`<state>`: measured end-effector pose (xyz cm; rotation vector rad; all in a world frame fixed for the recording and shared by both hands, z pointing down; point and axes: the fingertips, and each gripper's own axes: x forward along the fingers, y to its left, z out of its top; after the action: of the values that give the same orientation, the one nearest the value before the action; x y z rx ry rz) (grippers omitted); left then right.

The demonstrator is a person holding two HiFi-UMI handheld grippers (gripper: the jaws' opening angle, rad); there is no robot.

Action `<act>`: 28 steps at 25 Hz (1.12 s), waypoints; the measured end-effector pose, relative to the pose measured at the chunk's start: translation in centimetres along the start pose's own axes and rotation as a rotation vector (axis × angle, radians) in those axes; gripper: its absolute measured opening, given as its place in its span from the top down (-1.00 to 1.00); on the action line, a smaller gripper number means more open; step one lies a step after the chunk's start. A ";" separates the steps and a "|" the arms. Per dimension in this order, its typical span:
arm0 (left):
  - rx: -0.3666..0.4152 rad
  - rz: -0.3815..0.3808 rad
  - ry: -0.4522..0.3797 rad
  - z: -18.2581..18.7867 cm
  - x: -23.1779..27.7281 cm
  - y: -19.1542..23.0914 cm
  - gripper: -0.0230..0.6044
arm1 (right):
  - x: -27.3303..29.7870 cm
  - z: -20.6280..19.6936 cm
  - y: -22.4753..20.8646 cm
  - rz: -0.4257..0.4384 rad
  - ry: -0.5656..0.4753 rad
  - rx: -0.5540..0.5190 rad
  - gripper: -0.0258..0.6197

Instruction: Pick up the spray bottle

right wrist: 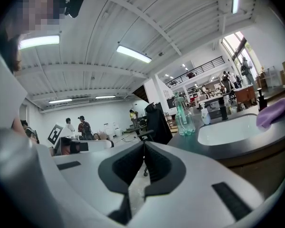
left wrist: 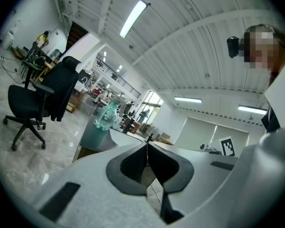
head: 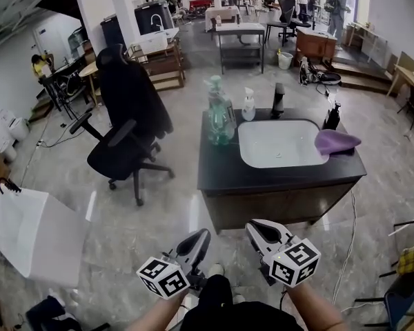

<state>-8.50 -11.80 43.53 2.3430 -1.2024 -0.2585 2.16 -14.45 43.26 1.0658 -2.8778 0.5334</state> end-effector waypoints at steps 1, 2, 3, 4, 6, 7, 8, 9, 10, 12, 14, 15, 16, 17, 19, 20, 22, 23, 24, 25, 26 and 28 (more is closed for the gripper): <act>0.005 -0.010 0.003 0.3 0.7 0.3 0.90 | 0.5 0.3 -0.5 -0.007 -0.005 0.002 0.90; 0.012 -0.019 0.007 0.7 1.3 0.7 0.90 | 0.9 0.6 -1.0 -0.013 -0.008 0.004 0.90; 0.017 -0.023 0.011 1.0 1.9 1.2 0.90 | 1.5 0.9 -1.4 -0.018 -0.009 0.005 0.90; 0.020 -0.025 0.015 1.4 2.5 1.7 0.90 | 2.0 1.1 -1.9 -0.024 -0.010 0.004 0.90; 0.018 -0.032 0.018 2.1 3.7 2.9 0.90 | 3.2 1.5 -2.9 -0.038 -0.013 0.006 0.90; 0.015 -0.038 0.021 2.4 4.3 3.4 0.90 | 3.8 1.8 -3.4 -0.045 -0.017 0.008 0.90; 0.015 -0.045 0.025 2.8 4.8 4.0 0.90 | 4.5 2.1 -3.8 -0.052 -0.020 0.009 0.90; 0.015 -0.050 0.029 3.2 5.3 4.6 0.90 | 5.2 2.4 -4.2 -0.058 -0.022 0.008 0.90; 0.015 -0.054 0.033 3.6 5.8 5.2 0.90 | 5.9 2.7 -4.5 -0.063 -0.023 0.008 0.90; 0.013 -0.063 0.039 4.4 6.7 6.4 0.90 | 7.2 3.2 -5.2 -0.070 -0.022 0.009 0.90; 0.012 -0.069 0.046 5.1 7.6 7.6 0.90 | 8.6 3.6 -5.8 -0.078 -0.021 0.011 0.90; 0.011 -0.072 0.050 5.5 7.9 8.2 0.90 | 9.4 3.8 -6.1 -0.082 -0.021 0.013 0.90; 0.010 -0.076 0.053 5.8 8.3 8.8 0.90 | 10.0 4.0 -6.3 -0.086 -0.020 0.015 0.90; 0.009 -0.080 0.056 6.2 8.6 9.4 0.90 | 10.7 4.2 -6.5 -0.090 -0.018 0.016 0.90; 0.010 -0.087 0.061 6.8 9.2 10.5 0.90 | 11.9 4.5 -6.7 -0.096 -0.014 0.016 0.90; 0.009 -0.091 0.065 7.1 9.5 11.0 0.90 | 12.5 4.6 -6.9 -0.098 -0.013 0.016 0.90; 0.003 -0.099 0.072 7.5 10.2 11.9 0.90 | 13.6 4.9 -7.3 -0.104 -0.014 0.014 0.90; 0.004 -0.105 0.075 7.6 10.6 12.3 0.90 | 14.1 5.0 -7.6 -0.109 -0.015 0.012 0.90; 0.008 -0.111 0.079 7.8 10.9 12.7 0.90 | 14.6 5.1 -8.0 -0.114 -0.016 0.011 0.90; 0.014 -0.117 0.084 7.9 11.2 13.0 0.90 | 15.1 5.2 -8.3 -0.118 -0.017 0.010 0.90; 0.021 -0.124 0.088 8.0 11.5 13.4 0.90 | 15.7 5.3 -8.5 -0.122 -0.018 0.011 0.90; 0.032 -0.142 0.098 8.3 12.0 14.0 0.90 | 16.8 5.4 -8.8 -0.126 -0.017 0.010 0.90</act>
<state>-14.48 -31.17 44.05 2.4422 -1.0021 -0.1709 -4.57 -32.93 43.27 1.2494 -2.8002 0.5347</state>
